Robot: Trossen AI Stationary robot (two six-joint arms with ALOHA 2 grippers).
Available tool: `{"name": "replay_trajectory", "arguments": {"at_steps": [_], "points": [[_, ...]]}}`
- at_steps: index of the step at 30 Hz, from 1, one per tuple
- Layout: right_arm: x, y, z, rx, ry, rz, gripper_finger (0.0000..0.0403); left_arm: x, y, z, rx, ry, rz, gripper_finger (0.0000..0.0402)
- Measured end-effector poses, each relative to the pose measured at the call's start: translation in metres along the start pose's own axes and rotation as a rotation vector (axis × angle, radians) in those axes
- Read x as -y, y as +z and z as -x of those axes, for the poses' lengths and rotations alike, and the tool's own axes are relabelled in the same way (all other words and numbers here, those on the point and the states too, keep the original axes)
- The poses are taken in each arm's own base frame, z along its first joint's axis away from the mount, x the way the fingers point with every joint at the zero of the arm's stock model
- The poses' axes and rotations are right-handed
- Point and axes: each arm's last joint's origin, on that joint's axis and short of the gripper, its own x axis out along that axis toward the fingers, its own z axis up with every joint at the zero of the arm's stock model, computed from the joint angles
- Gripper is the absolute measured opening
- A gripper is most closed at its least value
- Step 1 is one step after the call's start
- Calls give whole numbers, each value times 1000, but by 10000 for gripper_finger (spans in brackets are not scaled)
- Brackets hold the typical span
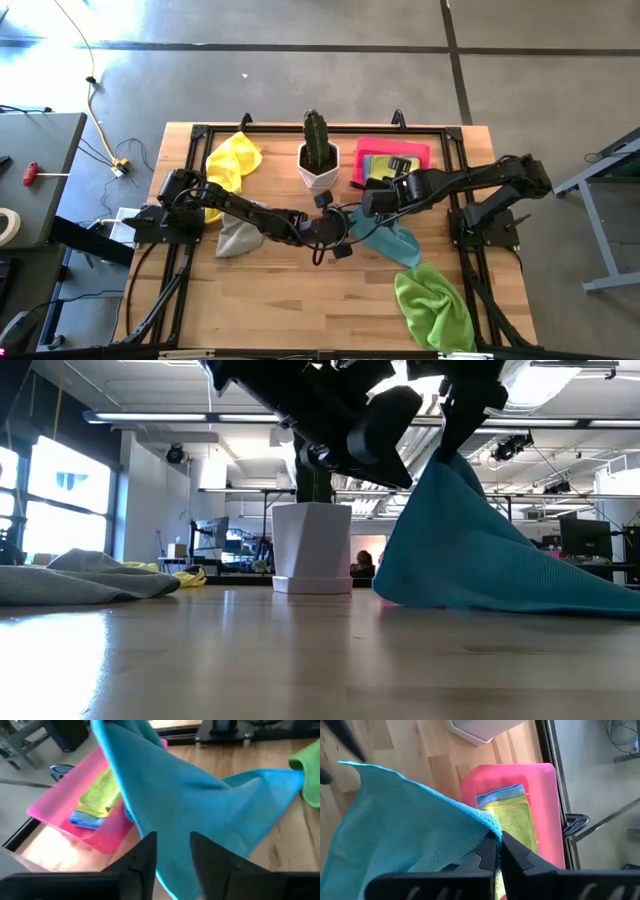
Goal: Fold microfiber towels
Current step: Put the blue towel into the pink laundry bin
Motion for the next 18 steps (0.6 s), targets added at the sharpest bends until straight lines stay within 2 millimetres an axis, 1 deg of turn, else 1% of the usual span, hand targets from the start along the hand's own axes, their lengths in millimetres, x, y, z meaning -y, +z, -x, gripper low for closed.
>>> {"name": "replay_trajectory", "arguments": {"at_steps": [5, 10, 13, 18], "points": [[0, 0, 0, 0, 2, 0, 0, -10, 13, -6, 108, 26, 78, 150], [0, 0, 0, 0, 2, 12, 0, -22, 17, -14, 126, -39, 84, 156], [-1, 1, 0, 10, 5, 26, 0, -28, 12, -24, 115, -38, 100, 155], [-1, 2, 0, 20, 7, 24, 0, -35, -6, -46, 53, -31, 151, 154]]}}
